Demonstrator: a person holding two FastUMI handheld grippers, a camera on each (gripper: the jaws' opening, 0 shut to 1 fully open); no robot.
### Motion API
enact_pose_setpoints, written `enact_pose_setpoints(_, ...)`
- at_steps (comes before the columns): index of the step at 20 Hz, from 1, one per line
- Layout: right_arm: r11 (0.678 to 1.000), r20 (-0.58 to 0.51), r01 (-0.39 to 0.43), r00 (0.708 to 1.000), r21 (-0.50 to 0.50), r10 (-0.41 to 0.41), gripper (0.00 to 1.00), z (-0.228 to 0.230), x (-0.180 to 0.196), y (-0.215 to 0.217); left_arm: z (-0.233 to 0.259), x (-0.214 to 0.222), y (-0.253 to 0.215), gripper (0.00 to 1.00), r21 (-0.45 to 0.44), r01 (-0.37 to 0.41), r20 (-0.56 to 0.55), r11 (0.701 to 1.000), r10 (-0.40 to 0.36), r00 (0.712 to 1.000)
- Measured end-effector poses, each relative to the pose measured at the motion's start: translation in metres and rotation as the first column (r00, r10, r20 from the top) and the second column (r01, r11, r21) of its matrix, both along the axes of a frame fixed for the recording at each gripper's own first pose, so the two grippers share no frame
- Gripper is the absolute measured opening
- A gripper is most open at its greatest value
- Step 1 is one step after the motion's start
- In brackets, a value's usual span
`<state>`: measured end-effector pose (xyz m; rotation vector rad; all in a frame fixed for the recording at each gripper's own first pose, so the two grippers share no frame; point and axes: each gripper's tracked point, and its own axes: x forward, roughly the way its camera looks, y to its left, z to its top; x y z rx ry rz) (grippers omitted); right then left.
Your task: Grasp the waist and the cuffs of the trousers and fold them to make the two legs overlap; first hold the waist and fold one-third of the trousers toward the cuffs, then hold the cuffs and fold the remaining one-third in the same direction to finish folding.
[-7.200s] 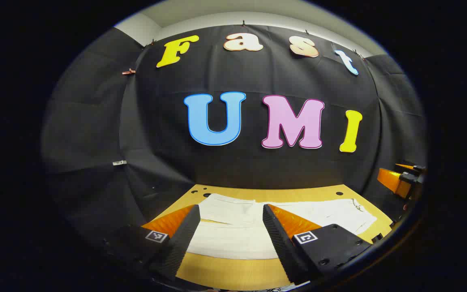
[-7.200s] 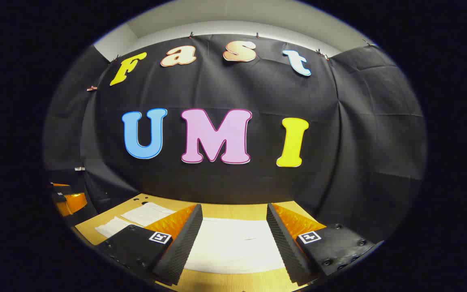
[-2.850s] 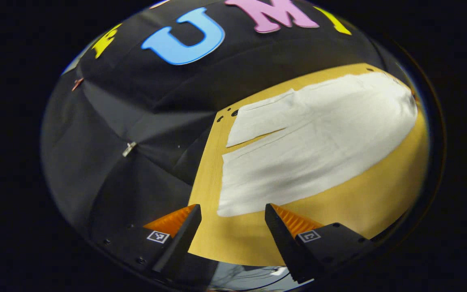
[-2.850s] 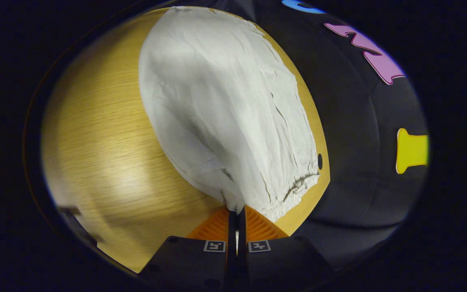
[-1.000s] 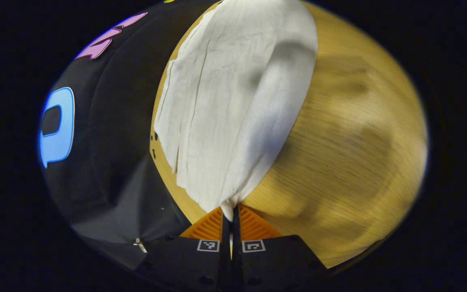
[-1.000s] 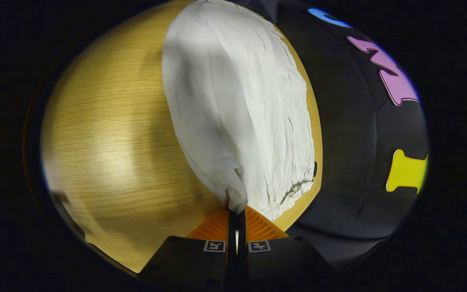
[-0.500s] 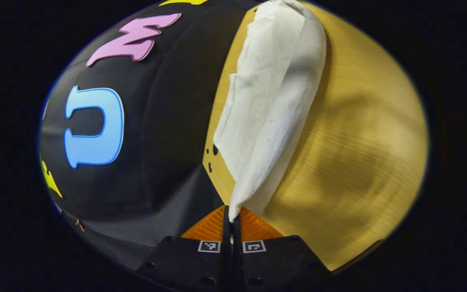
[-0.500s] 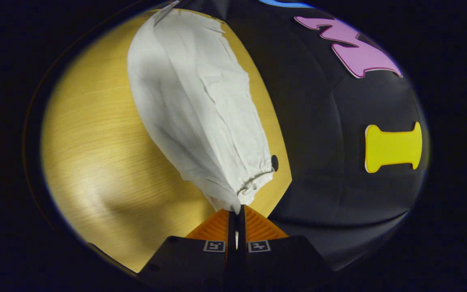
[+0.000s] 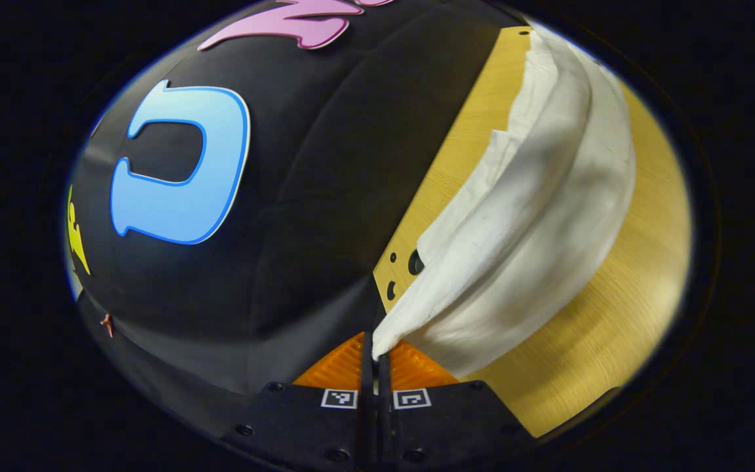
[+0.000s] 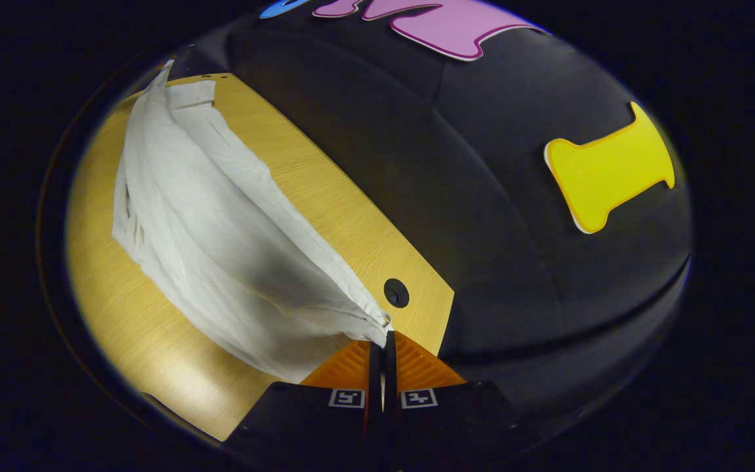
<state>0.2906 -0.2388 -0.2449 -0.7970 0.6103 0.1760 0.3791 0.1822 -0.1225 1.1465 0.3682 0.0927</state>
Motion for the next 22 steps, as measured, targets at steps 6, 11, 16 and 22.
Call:
enact_pose_setpoints(6,0.971,-0.009,0.146,0.989,0.192,-0.147,0.05,-0.016,0.038,0.007,-0.006,0.082,-0.009,0.06,-0.159,-0.082,0.038,0.984,0.089,0.995)
enact_pose_setpoints(11,0.847,-0.063,0.326,0.942,0.420,-0.331,0.05,-0.010,0.051,0.013,-0.049,0.108,-0.019,0.06,-0.262,-0.154,-0.008,0.953,0.158,0.987)
enact_pose_setpoints(16,0.684,-0.138,0.459,0.872,0.567,-0.470,0.49,0.012,0.052,0.000,-0.055,0.103,-0.027,0.51,-0.379,-0.151,0.015,0.913,0.169,0.985)
enact_pose_setpoints(22,0.571,-0.085,0.456,0.826,0.683,-0.557,0.98,0.039,0.045,-0.018,-0.015,0.073,-0.003,0.95,-0.494,-0.147,0.098,0.857,0.223,0.970)
